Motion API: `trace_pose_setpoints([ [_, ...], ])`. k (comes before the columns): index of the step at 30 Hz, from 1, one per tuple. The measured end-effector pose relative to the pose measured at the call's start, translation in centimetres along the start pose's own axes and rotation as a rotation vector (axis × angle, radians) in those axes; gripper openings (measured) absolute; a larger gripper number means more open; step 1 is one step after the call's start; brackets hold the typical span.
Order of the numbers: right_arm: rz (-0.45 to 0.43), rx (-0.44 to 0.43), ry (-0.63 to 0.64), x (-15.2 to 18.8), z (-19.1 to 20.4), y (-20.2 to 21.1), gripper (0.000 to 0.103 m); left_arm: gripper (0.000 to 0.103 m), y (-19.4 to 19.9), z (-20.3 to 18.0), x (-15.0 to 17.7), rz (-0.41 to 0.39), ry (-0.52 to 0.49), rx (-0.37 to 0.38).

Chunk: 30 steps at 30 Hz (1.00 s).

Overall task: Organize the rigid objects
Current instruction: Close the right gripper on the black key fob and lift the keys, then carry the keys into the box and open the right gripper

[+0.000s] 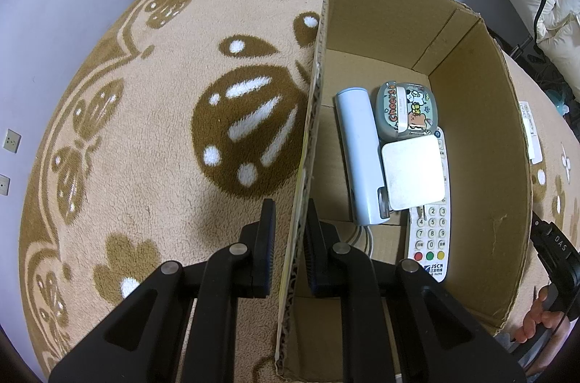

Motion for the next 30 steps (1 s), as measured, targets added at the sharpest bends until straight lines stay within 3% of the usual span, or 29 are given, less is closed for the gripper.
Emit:
trace_pose_setpoints([
  [17, -0.035, -0.052, 0.002, -0.5, 0.8, 1.3, 0.028, 0.014, 0.0, 0.0, 0.0, 0.0, -0.001, -0.002],
  [20, -0.042, -0.094, 0.002, -0.8, 1.2, 1.8, 0.028, 0.014, 0.0, 0.0, 0.0, 0.0, -0.001, -0.001],
  [30, -0.037, -0.125, 0.027, -0.8, 2.0, 2.0, 0.021, 0.014, 0.0, 0.0, 0.1, 0.0, -0.002, -0.001],
])
Point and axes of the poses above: each gripper's, at about its wrist camera, not at the fingertips, and y roughly against the way its jaws point, z to its left, x to its underside, the point moved 2 cm from there along -y, roughly the way its jaws point, and after that the axes turned 4 degrees about -y, right-handed, at the moved point
